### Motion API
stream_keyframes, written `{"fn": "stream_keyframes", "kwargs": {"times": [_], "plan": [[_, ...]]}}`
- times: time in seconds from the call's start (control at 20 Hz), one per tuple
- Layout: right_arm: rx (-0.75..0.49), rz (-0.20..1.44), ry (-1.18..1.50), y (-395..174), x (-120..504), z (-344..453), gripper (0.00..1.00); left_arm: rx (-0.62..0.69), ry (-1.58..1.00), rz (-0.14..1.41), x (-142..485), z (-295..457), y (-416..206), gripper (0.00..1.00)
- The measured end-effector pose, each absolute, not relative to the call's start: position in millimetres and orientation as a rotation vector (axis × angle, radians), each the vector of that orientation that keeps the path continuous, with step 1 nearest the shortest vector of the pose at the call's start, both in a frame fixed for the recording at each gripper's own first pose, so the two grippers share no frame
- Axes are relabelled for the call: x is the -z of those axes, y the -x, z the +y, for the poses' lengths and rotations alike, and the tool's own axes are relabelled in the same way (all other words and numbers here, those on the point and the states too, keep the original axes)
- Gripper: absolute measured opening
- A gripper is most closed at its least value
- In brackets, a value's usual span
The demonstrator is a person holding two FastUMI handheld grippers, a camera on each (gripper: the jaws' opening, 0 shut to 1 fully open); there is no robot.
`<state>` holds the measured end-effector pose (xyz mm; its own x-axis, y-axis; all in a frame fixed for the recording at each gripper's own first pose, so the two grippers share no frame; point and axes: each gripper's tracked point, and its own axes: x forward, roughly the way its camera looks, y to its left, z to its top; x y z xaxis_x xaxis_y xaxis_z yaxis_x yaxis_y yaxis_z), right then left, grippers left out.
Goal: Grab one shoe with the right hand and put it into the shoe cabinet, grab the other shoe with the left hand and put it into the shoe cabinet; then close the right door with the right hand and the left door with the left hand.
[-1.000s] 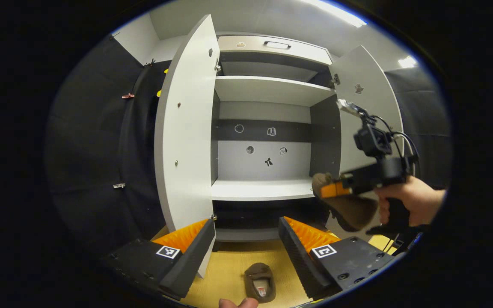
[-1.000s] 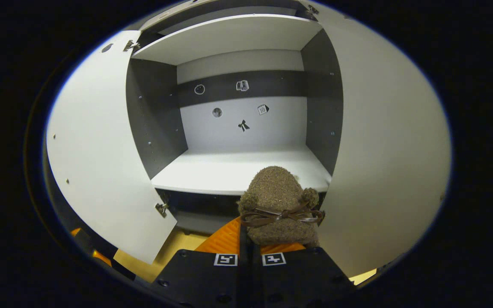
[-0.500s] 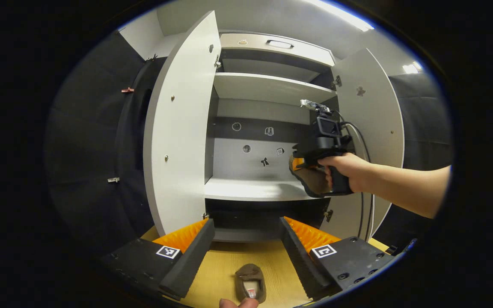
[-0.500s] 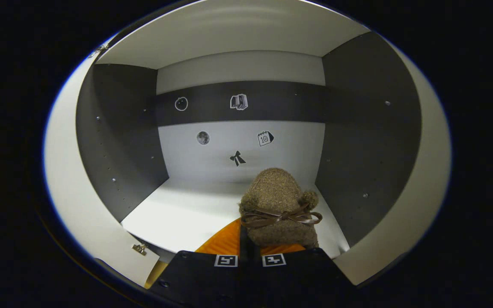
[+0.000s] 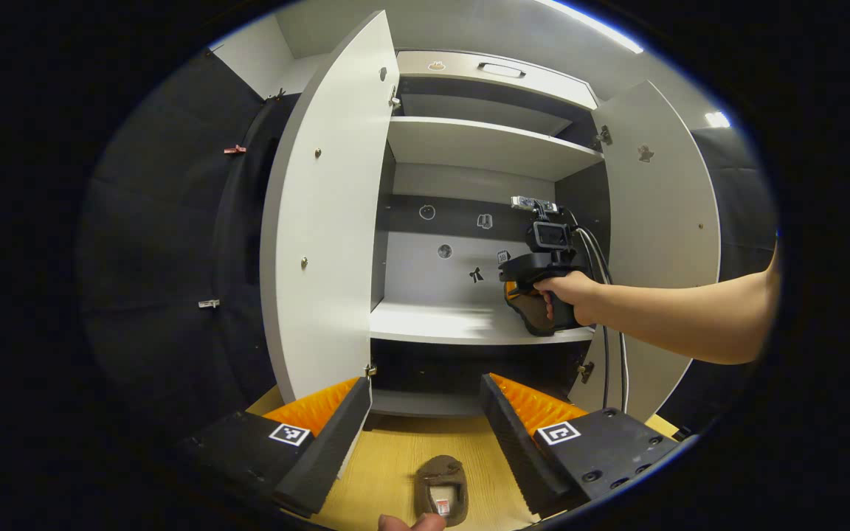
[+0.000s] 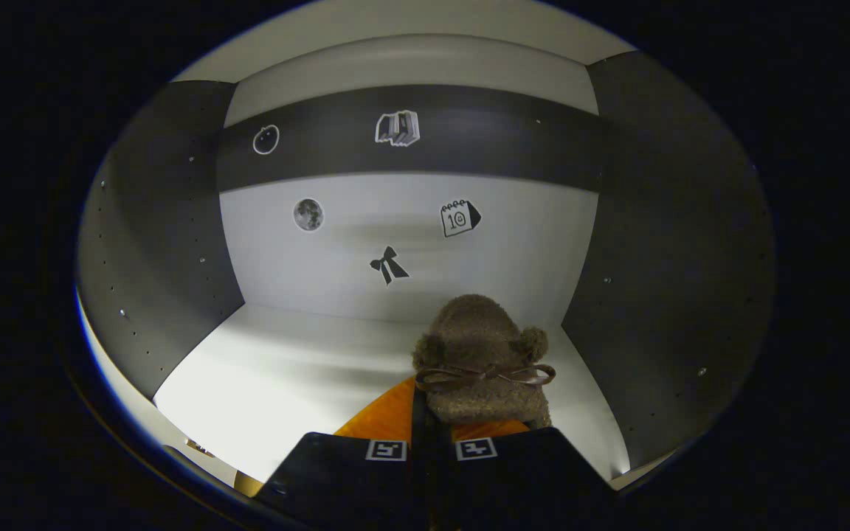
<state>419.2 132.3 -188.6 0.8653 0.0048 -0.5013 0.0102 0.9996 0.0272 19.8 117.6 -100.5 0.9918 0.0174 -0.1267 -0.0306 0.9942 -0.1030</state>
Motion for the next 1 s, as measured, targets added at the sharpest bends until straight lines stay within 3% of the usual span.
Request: {"fn": "stream_keyframes", "kwargs": {"times": [0.15, 0.25, 0.3, 0.45, 0.5, 0.6, 1.0], "plan": [[0.019, 0.569, -0.042, -417, 201, 132, 0.15, -0.025, 0.104, 0.134, 104, 118, -22, 0.96], [0.004, 0.587, -0.052, -411, 200, 136, 0.24, -0.019, 0.102, 0.136, 105, 116, -22, 0.96], [-0.006, 0.583, -0.054, -408, 196, 138, 0.38, -0.016, 0.100, 0.138, 105, 115, -23, 0.96], [-0.039, 0.586, -0.087, -392, 185, 143, 0.56, -0.006, 0.099, 0.143, 110, 109, -23, 0.96], [-0.040, 0.584, -0.100, -386, 181, 142, 0.78, -0.001, 0.096, 0.145, 112, 107, -24, 0.96], [-0.024, 0.549, -0.120, -373, 167, 135, 0.98, 0.012, 0.086, 0.150, 116, 102, -23, 0.96], [-0.031, 0.303, -0.122, -290, 79, 123, 0.98, 0.037, 0.069, 0.297, 186, 94, -6, 0.96]]}}
